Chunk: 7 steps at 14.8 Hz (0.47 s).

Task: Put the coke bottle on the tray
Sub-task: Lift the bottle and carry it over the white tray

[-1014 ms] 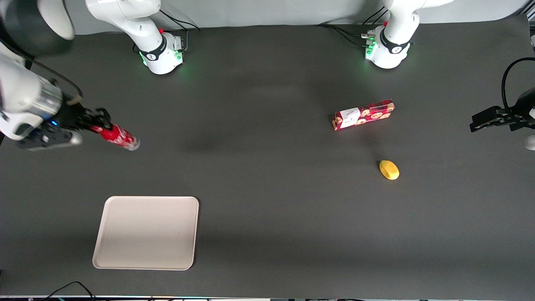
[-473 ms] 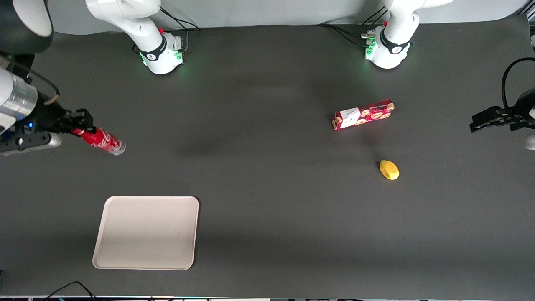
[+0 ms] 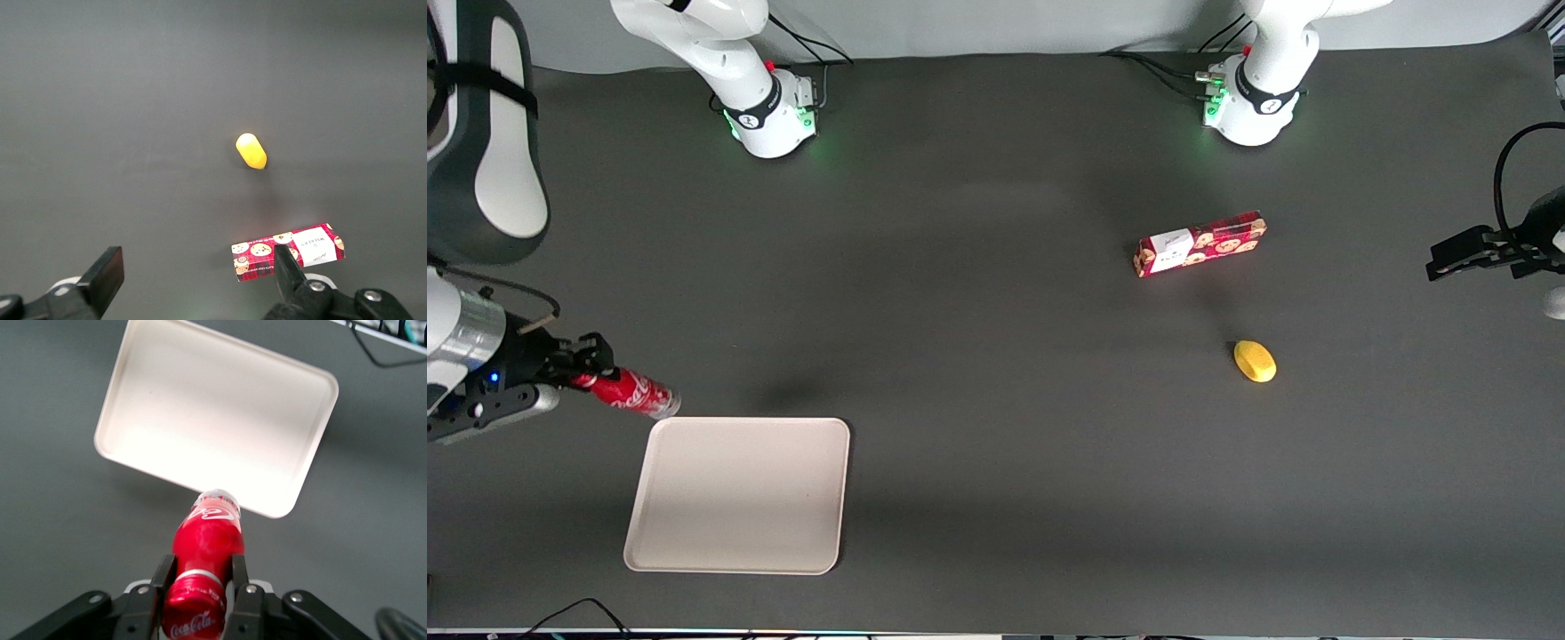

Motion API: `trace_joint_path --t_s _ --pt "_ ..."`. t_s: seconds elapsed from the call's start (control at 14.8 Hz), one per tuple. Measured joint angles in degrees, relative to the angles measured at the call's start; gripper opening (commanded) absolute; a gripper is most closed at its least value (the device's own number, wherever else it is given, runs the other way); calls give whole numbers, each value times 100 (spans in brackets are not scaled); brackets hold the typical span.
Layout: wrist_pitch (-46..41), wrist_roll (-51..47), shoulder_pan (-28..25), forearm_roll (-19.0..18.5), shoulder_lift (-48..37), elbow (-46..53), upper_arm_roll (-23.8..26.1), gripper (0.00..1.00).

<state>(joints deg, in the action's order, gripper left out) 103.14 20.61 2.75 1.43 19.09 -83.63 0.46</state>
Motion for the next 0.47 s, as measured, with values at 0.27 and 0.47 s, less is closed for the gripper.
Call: trace_joint_path --t_s 0.27,0.47 --pt "746 842 278 -1 756 281 0 0" --pt "1293 1293 420 -2 1200 341 -5 0"
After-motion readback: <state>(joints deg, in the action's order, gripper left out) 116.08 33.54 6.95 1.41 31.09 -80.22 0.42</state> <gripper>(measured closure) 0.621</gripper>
